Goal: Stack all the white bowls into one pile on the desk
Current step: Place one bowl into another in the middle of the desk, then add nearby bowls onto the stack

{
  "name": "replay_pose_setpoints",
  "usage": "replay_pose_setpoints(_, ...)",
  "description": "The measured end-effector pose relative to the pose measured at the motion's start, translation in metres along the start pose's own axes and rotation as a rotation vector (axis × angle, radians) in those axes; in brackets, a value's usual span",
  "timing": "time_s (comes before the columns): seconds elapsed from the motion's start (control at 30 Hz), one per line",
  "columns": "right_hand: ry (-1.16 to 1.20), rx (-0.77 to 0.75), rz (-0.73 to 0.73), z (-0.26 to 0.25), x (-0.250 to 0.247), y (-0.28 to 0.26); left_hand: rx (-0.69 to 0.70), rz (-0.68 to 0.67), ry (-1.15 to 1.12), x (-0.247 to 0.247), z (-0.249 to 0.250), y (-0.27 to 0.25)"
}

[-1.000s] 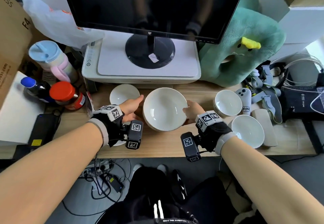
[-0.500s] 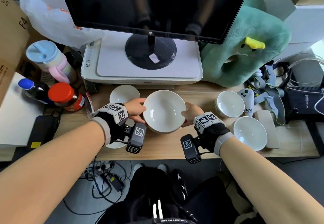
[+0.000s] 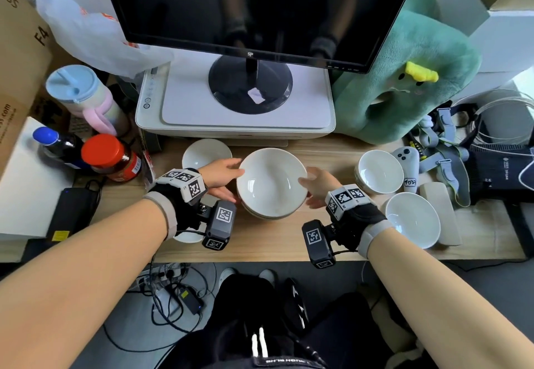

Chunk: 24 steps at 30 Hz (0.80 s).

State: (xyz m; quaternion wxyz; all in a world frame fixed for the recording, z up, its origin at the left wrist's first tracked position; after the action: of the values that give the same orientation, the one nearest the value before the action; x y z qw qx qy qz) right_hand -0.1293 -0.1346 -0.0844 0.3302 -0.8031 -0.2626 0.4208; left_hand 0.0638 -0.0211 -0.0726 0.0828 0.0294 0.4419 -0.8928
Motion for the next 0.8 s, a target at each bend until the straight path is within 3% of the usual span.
replay_pose_setpoints(0.1,-0.05,-0.152,0.313,-0.023,-0.036,-0.007,0.113,0.222,-0.05,-0.043,-0.001,0.003)
replay_pose_setpoints(0.13,0.03,-0.226,0.337,-0.036,-0.038,-0.015,0.14,0.325,-0.07,-0.063,-0.006,0.001)
replay_pose_setpoints(0.2,0.193,-0.344,0.192,-0.065,-0.02,-0.03,0.183,0.517,0.004,-0.099,-0.015,-0.008)
replay_pose_setpoints(0.27,0.239,-0.388,-0.024,-0.088,0.012,-0.046,0.14,0.561,0.172,-0.117,-0.027,-0.013)
replay_pose_setpoints(0.37,0.195,-0.436,-0.124,-0.105,0.046,-0.061,-0.119,0.42,0.384,-0.116,-0.073,-0.014)
replay_pose_setpoints(0.43,0.198,-0.438,-0.084,-0.104,0.048,-0.061,-0.248,0.253,0.291,-0.101,-0.106,-0.015)
replay_pose_setpoints(0.5,0.234,-0.429,-0.019,-0.094,0.038,-0.06,-0.266,0.169,0.166,-0.091,-0.129,-0.012)
replay_pose_setpoints(0.57,0.319,-0.387,0.051,-0.073,0.019,-0.053,-0.23,0.188,0.092,-0.091,-0.139,-0.009)
replay_pose_setpoints(0.7,0.525,-0.152,0.151,0.0,-0.02,-0.035,-0.211,0.131,0.171,-0.096,-0.149,0.002)
replay_pose_setpoints(0.8,0.646,0.05,0.167,0.054,-0.035,-0.027,-0.215,0.044,0.434,-0.098,-0.117,-0.025)
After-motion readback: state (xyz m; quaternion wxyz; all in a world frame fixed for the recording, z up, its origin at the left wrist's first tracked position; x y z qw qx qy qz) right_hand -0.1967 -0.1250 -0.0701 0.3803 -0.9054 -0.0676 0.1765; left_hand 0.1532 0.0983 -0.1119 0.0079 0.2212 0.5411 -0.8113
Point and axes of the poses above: each hand's wrist, its own y-axis towards the middle knuckle, its own x-axis out of the palm, z = x × y, the point moved 9 cm from there along y, towards the middle knuckle, and after that the axes turned 3 degrees about x, right-handed, at the moved point
